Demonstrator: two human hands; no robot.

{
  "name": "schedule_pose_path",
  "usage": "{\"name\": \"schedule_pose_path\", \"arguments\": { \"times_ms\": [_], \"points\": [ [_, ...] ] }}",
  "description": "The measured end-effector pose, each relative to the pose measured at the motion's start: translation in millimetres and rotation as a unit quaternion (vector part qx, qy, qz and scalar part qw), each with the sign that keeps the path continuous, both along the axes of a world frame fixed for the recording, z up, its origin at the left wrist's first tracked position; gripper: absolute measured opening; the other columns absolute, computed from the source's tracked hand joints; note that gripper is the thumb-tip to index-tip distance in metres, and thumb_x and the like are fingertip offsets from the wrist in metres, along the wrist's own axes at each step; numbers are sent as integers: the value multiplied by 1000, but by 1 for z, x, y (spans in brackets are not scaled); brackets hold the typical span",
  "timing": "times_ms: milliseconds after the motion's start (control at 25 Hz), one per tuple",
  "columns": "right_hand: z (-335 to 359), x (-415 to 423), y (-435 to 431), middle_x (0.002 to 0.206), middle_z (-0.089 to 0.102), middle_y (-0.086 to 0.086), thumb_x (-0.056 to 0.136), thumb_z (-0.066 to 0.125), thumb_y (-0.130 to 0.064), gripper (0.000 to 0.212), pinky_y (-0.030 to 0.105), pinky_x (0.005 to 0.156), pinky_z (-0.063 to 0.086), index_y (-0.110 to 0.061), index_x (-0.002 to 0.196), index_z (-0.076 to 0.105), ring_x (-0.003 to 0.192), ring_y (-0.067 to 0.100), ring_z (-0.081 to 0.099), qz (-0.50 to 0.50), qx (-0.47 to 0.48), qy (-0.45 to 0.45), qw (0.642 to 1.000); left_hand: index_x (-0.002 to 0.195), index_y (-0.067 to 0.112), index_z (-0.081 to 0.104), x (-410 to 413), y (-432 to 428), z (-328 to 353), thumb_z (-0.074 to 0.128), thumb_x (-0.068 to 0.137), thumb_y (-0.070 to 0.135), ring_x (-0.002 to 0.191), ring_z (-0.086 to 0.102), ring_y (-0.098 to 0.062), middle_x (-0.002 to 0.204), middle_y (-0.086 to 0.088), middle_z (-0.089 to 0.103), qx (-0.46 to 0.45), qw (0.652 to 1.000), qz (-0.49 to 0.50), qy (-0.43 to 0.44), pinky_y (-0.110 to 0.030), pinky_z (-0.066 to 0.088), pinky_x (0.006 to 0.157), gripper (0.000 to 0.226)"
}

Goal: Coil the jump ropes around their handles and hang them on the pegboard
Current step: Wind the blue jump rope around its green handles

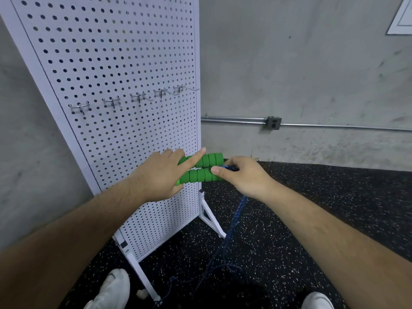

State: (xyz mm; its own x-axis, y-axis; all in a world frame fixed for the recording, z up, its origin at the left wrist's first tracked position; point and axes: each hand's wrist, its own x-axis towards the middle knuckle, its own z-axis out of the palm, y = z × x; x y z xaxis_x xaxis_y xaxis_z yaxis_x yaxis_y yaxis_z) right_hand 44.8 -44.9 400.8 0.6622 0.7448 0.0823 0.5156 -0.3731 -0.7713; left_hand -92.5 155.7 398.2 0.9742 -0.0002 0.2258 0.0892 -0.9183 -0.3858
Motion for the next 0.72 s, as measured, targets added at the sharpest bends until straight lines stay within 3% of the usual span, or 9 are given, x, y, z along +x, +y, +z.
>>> {"name": "schedule_pose_path", "arguments": {
  "times_ms": [80,200,480,720],
  "points": [
    [-1,-4,2,72,59,-12,90,73,-41,20,16,53,34,-28,82,60,63,2,53,-10,0,-35,999,147,33,-40,-1,-3,-1,58,94,49,100,47,-16,124,-4,45,11,1000,1,2,-35,49,84,112],
    [-3,-10,3,69,57,-14,90,74,-35,30,17,51,34,-32,70,52,62,0,52,-38,-5,-90,995,140,34,-48,0,-5,-2,57,94,46,99,48,-18,123,-5,45,23,1000,-16,5,-37,49,82,116],
    [-3,-12,3,72,58,-5,91,70,-44,28,26,51,33,-19,83,58,63,12,53,-61,-9,-178,982,139,36,-46,3,-5,-4,44,98,56,89,36,-12,122,-4,44,-28,1000,-4,10,-34,49,82,101],
    [-2,-8,-2,80,57,-3,95,62,-45,30,30,61,34,-16,86,60,73,17,53,-28,-12,-254,967,143,40,-37,-1,-10,-5,39,97,63,87,43,-11,114,2,45,-62,998,-5,21,-33,52,75,92]
  ]
}}
